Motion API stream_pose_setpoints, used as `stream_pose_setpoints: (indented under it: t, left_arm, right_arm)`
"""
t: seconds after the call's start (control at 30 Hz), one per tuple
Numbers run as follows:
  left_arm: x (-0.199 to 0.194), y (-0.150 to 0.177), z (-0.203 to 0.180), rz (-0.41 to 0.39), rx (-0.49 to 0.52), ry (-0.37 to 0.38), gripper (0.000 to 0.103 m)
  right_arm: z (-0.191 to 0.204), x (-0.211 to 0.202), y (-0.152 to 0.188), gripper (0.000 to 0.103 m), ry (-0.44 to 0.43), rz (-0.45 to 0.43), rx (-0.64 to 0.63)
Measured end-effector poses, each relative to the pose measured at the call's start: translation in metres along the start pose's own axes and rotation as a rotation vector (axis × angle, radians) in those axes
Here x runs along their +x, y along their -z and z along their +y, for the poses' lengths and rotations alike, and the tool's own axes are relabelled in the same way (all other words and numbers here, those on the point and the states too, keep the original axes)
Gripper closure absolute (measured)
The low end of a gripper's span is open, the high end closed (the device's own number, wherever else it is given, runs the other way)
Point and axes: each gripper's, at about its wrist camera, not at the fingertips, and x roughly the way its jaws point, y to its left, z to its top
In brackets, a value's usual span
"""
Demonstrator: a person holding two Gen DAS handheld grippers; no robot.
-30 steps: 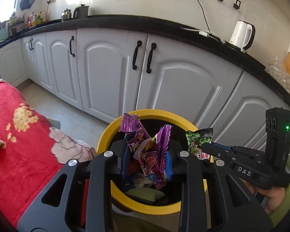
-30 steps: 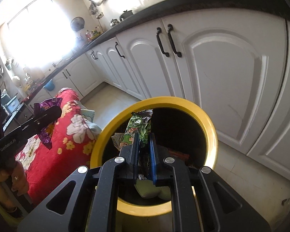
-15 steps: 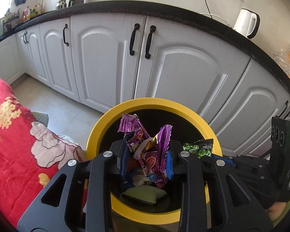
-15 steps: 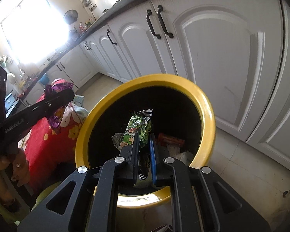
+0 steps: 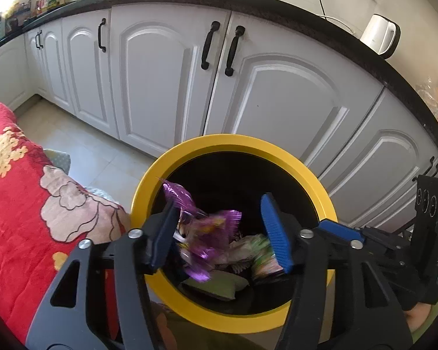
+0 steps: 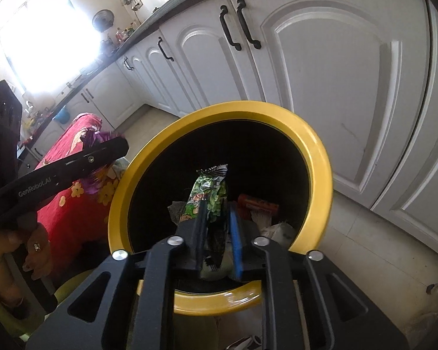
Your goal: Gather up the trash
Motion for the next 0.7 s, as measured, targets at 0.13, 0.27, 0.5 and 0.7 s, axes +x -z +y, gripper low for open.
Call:
stream_pose_setpoints:
  t: [0.13, 0.27, 0.5, 0.7]
  left_arm:
    - [-0.009, -0.001, 0.003, -0.011, -0.005, -0.014, 0.035]
    - [-0.021, -0.001, 0.009, -0.023, -0.020, -0.036, 0.018]
    - [-0.048, -0.003, 0.018, -0.047, -0.040, -0.054, 0.011]
    - [-0.069, -0.001, 0.024, -0.057, -0.045, -0.073, 0.011]
  right_arm:
    - [-0.001, -0.006, -0.001, 0.072, 0.013, -0.014, -0.002]
    - [-0.002, -0.014, -0.003, 0.062, 0.026, -0.032, -0.002]
    - [0.010, -0.034, -0.007, 0.037, 0.056, -0.077, -0.045]
    - [0.020, -0.048, -0.008, 0.019, 0.077, -0.107, -0.076]
